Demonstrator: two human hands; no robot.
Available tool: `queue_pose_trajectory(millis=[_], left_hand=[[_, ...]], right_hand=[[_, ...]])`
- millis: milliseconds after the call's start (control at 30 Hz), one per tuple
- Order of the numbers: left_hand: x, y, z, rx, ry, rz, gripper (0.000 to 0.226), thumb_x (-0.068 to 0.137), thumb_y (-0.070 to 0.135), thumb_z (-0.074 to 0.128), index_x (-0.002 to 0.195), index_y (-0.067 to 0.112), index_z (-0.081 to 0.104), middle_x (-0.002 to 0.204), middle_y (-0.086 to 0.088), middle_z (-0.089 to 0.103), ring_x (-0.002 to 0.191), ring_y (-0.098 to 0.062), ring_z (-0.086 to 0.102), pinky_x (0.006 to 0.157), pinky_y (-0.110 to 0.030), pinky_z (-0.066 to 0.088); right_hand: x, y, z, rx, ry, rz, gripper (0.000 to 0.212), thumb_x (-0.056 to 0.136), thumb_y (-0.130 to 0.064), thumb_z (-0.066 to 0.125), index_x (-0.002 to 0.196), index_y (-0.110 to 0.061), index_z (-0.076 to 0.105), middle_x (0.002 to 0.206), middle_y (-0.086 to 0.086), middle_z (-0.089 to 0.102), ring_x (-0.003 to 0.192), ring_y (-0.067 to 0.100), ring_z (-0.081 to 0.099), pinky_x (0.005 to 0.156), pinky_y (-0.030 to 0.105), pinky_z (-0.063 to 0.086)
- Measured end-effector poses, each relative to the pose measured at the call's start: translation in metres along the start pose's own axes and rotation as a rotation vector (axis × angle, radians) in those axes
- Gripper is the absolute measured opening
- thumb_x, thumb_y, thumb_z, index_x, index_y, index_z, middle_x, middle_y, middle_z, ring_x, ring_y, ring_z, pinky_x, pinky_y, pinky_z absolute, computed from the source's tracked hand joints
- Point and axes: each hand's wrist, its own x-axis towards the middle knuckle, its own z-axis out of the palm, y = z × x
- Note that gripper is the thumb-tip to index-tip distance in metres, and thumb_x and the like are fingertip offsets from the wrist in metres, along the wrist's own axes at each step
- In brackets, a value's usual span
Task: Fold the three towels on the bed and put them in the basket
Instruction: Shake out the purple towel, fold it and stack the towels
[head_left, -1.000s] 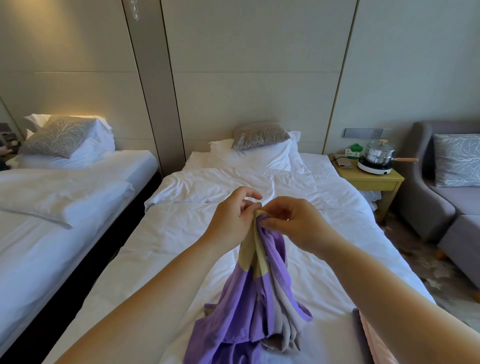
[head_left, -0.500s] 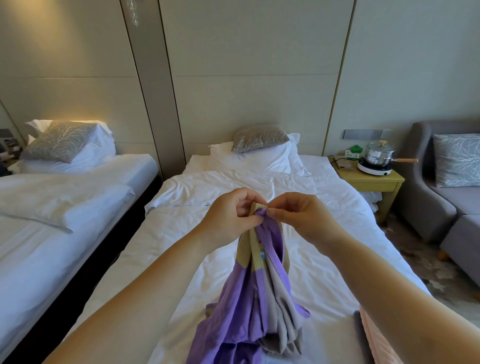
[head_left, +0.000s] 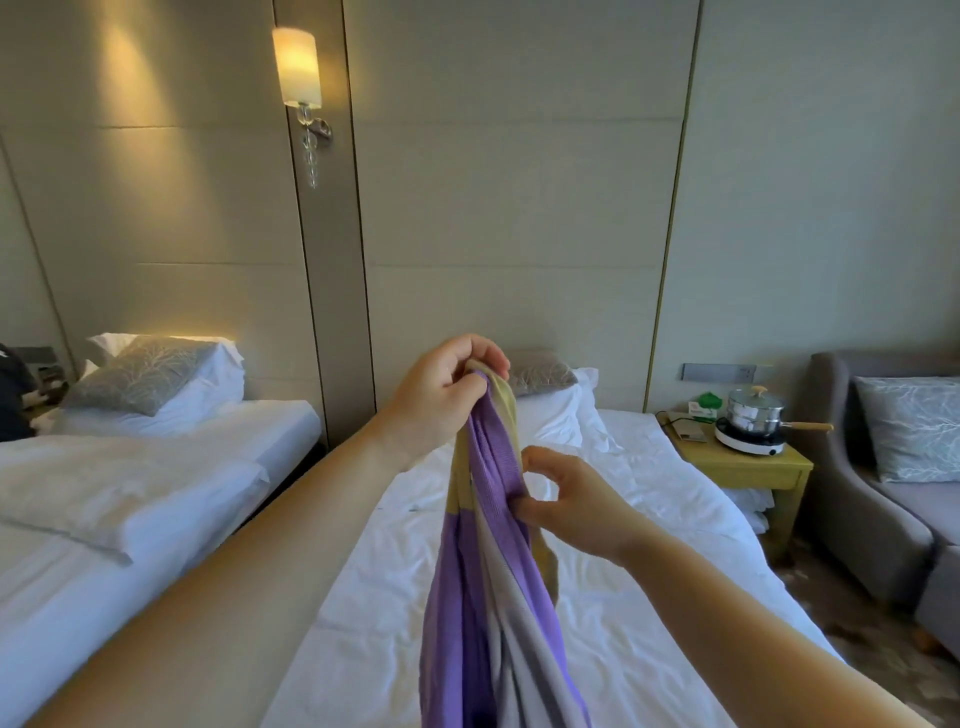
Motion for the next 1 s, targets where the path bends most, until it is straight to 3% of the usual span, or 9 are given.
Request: queue_pose_trajectory(millis=[100, 167, 267, 300, 467, 600, 733, 867, 1000], left_hand=[[0.012, 0.011, -0.005, -0.018, 0.03, 0.016, 0.036, 0.083, -0.009, 0.035, 0.085, 0.017, 0.059, 0.083, 0.002, 0.061, 0.085, -0.024, 0.057, 0.078, -0.032, 0.042], [0.019, 0.016, -0.009, -0.021, 0.075, 0.035, 0.038, 0.084, -0.013, 0.034, 0.085, 0.016, 0.059, 0.084, 0.002, 0.06, 0.082, -0.017, 0.055, 0.077, -0.028, 0.041], [0.023, 0.012, -0.017, 0.019, 0.159, 0.054, 0.035, 0.084, -0.014, 0.035, 0.089, 0.012, 0.058, 0.088, 0.001, 0.06, 0.078, -0.009, 0.053, 0.077, -0.022, 0.04], [0.024, 0.009, -0.021, 0.051, 0.19, 0.055, 0.034, 0.084, -0.014, 0.036, 0.092, 0.011, 0.058, 0.089, 0.0, 0.06, 0.079, -0.009, 0.053, 0.077, -0.021, 0.04], [0.037, 0.003, -0.043, 0.066, 0.379, 0.041, 0.036, 0.083, -0.013, 0.037, 0.09, 0.015, 0.059, 0.091, -0.002, 0.06, 0.082, -0.015, 0.053, 0.078, -0.026, 0.04], [0.026, -0.024, -0.036, 0.119, 0.323, -0.072, 0.043, 0.084, -0.011, 0.035, 0.083, 0.025, 0.059, 0.089, 0.004, 0.059, 0.076, -0.01, 0.052, 0.071, -0.021, 0.04], [0.01, -0.048, -0.024, 0.039, 0.347, -0.258, 0.042, 0.077, -0.011, 0.032, 0.072, 0.02, 0.059, 0.075, 0.003, 0.053, 0.059, -0.008, 0.043, 0.053, -0.019, 0.034], [0.005, -0.06, -0.031, 0.054, 0.387, -0.34, 0.031, 0.066, -0.004, 0.033, 0.061, 0.016, 0.056, 0.059, 0.0, 0.05, 0.052, -0.012, 0.039, 0.051, -0.024, 0.029], [-0.017, -0.088, -0.013, 0.12, 0.36, -0.421, 0.025, 0.064, 0.004, 0.035, 0.06, 0.017, 0.056, 0.056, 0.0, 0.049, 0.051, -0.012, 0.037, 0.05, -0.026, 0.027]], right_hand=[[0.004, -0.009, -0.001, -0.091, -0.013, -0.018, 0.036, 0.071, -0.009, 0.062, 0.105, -0.023, 0.061, 0.109, -0.005, 0.057, 0.105, 0.01, 0.055, 0.091, 0.02, 0.044], [0.006, -0.012, -0.004, -0.189, 0.042, -0.027, 0.034, 0.069, -0.013, 0.058, 0.103, -0.019, 0.059, 0.105, -0.003, 0.052, 0.096, 0.008, 0.054, 0.085, 0.022, 0.046], [0.008, -0.018, -0.019, -0.314, 0.218, -0.079, 0.02, 0.068, -0.001, 0.053, 0.075, -0.019, 0.051, 0.081, -0.007, 0.046, 0.073, -0.005, 0.046, 0.062, 0.011, 0.036], [0.009, -0.017, -0.027, -0.359, 0.246, -0.089, 0.027, 0.067, 0.003, 0.052, 0.067, -0.023, 0.043, 0.074, -0.009, 0.043, 0.068, -0.006, 0.044, 0.058, 0.01, 0.033], [0.009, -0.001, -0.052, -0.635, 0.007, 0.191, 0.015, 0.072, -0.002, 0.05, 0.064, -0.015, 0.046, 0.066, -0.006, 0.048, 0.061, 0.009, 0.044, 0.052, 0.018, 0.032], [-0.018, 0.016, -0.047, -0.414, 0.109, 0.315, 0.014, 0.073, 0.005, 0.045, 0.065, -0.002, 0.054, 0.064, -0.002, 0.049, 0.061, 0.011, 0.044, 0.055, 0.022, 0.035], [-0.027, 0.025, -0.043, -0.127, 0.198, 0.369, 0.015, 0.074, 0.007, 0.036, 0.072, 0.006, 0.051, 0.067, 0.005, 0.047, 0.065, 0.017, 0.043, 0.062, 0.029, 0.034], [-0.029, 0.027, -0.038, -0.234, 0.033, 0.345, 0.017, 0.082, -0.003, 0.044, 0.079, -0.008, 0.06, 0.079, -0.01, 0.055, 0.077, 0.01, 0.051, 0.069, 0.017, 0.039], [-0.058, 0.057, -0.014, -0.439, -0.183, 0.418, 0.021, 0.072, -0.009, 0.051, 0.058, -0.019, 0.039, 0.06, -0.011, 0.04, 0.055, 0.003, 0.038, 0.051, 0.016, 0.032]])
